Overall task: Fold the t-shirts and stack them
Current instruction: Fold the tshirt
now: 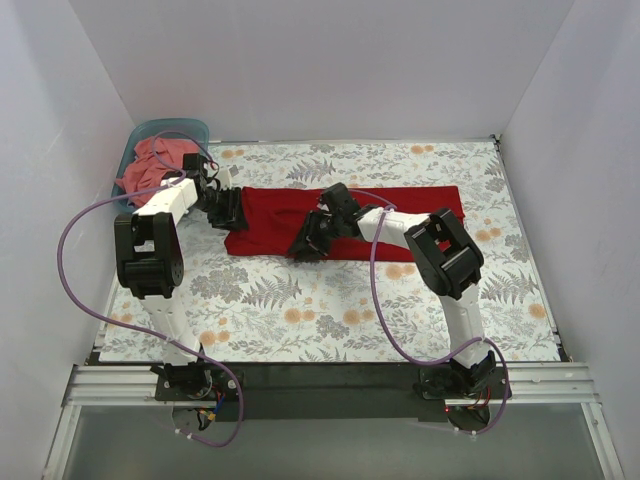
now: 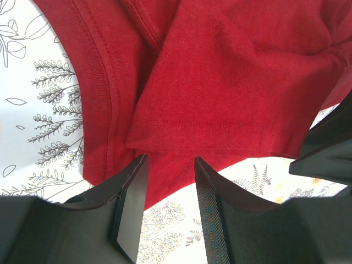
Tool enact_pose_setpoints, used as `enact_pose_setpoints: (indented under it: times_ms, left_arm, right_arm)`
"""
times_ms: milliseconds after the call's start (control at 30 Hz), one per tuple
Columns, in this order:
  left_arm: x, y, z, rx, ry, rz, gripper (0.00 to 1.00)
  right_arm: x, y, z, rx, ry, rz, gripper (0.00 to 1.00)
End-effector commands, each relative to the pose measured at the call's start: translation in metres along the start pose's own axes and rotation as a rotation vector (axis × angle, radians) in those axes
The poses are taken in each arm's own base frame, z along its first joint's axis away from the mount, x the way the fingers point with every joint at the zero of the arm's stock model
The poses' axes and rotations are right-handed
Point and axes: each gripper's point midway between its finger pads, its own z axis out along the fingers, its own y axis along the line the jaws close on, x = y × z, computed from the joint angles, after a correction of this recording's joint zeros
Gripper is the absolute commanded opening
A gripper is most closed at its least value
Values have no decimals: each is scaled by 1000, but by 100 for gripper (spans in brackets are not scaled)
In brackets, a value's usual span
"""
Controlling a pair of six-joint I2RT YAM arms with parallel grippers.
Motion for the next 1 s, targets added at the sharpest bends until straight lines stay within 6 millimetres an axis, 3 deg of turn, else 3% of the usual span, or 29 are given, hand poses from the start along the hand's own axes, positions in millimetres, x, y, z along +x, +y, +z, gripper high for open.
enact_pose_setpoints:
  times_ms: [0, 133, 300, 433, 567, 667, 833, 967]
  left_arm:
    - [-7, -8, -8, 18, -37, 28, 38]
    - [-8, -9, -9, 18, -40, 31, 38]
    - [-8, -10, -10, 24, -40, 25, 38]
    - [-7, -9, -10, 17, -37, 27, 38]
    - [-9, -12, -13, 26, -44, 28, 38]
    - [-11, -15, -15, 34, -52, 31, 38]
    - [-13, -18, -19, 42, -49, 38, 38]
    - [-16, -22, -26, 44, -64, 45, 38]
  right_arm:
    - [-6, 10, 0, -4, -21, 49, 42]
    - [-4, 5, 1, 7, -17, 71, 50]
    - [-4, -2, 7, 22, -10, 105, 47]
    - [-3, -7, 9, 27, 0, 125, 39]
    - [-1, -12, 10, 31, 8, 138, 24]
    - [-4, -4, 6, 9, 2, 131, 16]
    - [-6, 12, -2, -33, 3, 101, 13]
    - [-11, 21, -9, -62, -5, 81, 1]
